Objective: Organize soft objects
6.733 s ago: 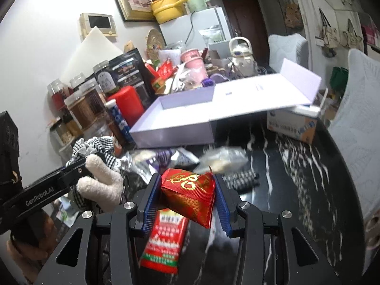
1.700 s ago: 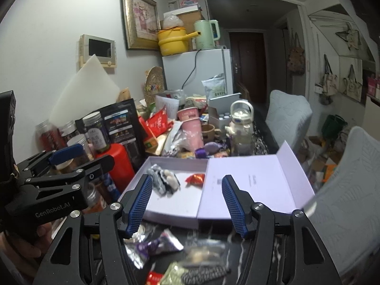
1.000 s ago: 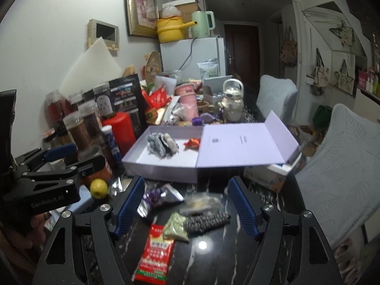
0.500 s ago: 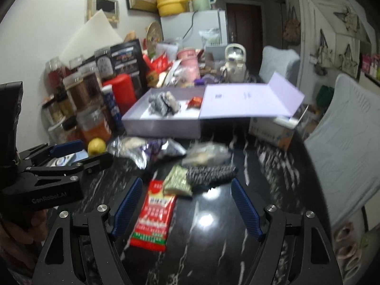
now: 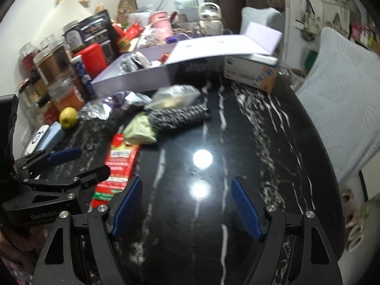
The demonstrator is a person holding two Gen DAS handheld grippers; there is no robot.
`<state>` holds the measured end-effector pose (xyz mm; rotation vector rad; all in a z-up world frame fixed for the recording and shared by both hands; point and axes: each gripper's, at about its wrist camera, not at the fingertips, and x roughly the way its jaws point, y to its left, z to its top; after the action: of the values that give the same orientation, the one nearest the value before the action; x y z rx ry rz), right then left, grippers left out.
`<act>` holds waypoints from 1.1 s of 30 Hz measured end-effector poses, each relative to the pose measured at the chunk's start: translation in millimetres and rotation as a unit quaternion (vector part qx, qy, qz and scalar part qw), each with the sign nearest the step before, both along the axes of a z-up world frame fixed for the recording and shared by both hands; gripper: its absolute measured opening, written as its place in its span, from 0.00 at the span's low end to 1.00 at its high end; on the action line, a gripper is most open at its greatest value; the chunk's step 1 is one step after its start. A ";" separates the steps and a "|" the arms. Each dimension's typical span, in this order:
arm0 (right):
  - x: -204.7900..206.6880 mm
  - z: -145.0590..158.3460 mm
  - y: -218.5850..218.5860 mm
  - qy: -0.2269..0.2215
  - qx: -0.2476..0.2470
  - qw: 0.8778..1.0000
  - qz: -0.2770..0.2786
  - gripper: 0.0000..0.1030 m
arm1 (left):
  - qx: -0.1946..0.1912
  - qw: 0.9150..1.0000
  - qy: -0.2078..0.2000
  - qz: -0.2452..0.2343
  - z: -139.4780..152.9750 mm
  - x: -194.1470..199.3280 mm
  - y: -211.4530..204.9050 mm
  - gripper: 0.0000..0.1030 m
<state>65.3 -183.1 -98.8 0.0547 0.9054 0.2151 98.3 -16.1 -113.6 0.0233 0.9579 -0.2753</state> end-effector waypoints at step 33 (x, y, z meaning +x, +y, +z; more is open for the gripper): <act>58.9 -26.3 21.9 0.047 0.028 0.997 0.053 0.75 | 0.063 0.997 0.003 0.040 -20.6 14.2 35.1 0.48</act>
<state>124.2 -161.2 -125.1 0.0689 0.9976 0.3381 112.4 18.9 -134.3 0.0997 0.9787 -0.1402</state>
